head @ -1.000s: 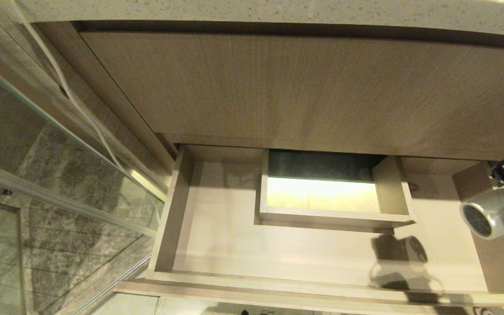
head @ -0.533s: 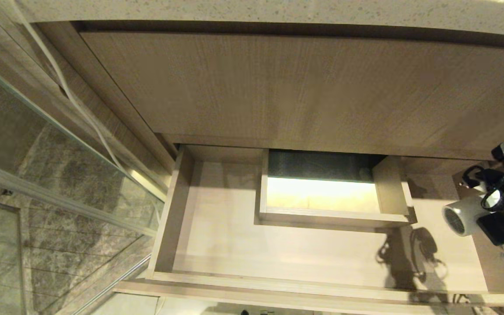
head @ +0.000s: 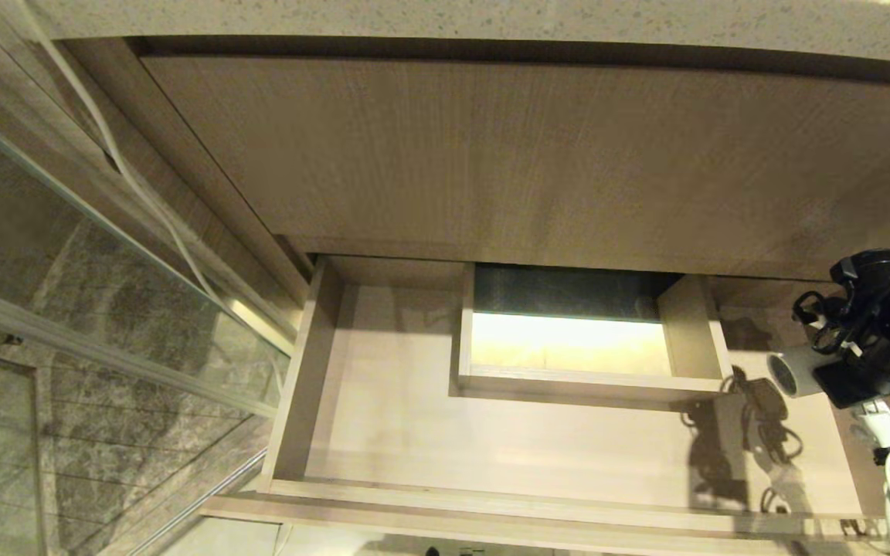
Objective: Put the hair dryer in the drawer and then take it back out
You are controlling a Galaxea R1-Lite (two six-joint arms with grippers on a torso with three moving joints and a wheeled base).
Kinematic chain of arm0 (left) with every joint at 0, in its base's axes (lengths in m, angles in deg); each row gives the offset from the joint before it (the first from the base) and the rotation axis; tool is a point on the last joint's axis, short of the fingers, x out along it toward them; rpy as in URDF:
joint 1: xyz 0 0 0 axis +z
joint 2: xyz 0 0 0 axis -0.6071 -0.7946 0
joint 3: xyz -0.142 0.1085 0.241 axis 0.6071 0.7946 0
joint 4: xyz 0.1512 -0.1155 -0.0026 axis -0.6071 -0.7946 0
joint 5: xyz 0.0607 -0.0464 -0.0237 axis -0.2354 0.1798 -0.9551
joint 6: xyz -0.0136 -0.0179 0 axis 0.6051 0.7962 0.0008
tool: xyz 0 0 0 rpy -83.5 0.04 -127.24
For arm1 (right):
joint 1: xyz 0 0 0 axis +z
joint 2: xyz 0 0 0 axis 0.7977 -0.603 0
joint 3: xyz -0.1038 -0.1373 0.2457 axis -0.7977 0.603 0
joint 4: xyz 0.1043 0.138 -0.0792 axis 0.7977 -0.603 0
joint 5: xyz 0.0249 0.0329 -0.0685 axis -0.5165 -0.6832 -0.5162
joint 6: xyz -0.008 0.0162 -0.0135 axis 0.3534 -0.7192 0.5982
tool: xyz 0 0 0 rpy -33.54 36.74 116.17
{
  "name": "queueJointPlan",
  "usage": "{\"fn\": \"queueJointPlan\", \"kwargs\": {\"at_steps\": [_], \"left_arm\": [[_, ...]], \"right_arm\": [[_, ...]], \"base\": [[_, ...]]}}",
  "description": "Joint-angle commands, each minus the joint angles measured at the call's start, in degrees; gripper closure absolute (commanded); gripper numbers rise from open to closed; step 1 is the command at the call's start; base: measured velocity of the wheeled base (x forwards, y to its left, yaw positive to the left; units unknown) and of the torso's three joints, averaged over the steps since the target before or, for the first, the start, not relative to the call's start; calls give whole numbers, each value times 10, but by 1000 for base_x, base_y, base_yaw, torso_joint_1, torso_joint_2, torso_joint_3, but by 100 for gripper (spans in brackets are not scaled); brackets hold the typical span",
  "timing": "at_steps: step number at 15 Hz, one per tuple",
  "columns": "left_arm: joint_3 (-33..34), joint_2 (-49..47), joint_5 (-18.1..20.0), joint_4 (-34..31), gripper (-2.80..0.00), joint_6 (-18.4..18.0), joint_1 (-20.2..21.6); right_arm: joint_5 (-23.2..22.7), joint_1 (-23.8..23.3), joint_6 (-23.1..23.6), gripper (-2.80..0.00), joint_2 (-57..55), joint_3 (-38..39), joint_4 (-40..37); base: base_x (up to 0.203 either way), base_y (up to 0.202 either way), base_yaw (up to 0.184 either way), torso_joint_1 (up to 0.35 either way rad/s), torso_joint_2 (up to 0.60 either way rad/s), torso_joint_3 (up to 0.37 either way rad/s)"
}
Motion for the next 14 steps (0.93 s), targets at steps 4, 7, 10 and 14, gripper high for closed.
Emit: {"fn": "queueJointPlan", "kwargs": {"at_steps": [4,7,10,14], "left_arm": [[0,0,0,0,-280,0,0],[0,0,0,0,-280,0,0],[0,0,0,-1,-280,0,0],[0,0,0,0,-280,0,0]], "right_arm": [[1,-14,-1,0,-105,-72,-2],[1,-25,-5,0,-125,-76,-1],[-2,-26,-6,0,-135,-76,0],[-2,-23,-5,0,-177,-82,34]], "base": [[0,0,0,0,0,0],[0,0,0,0,0,0],[0,0,0,0,0,0],[0,0,0,0,0,0]]}}
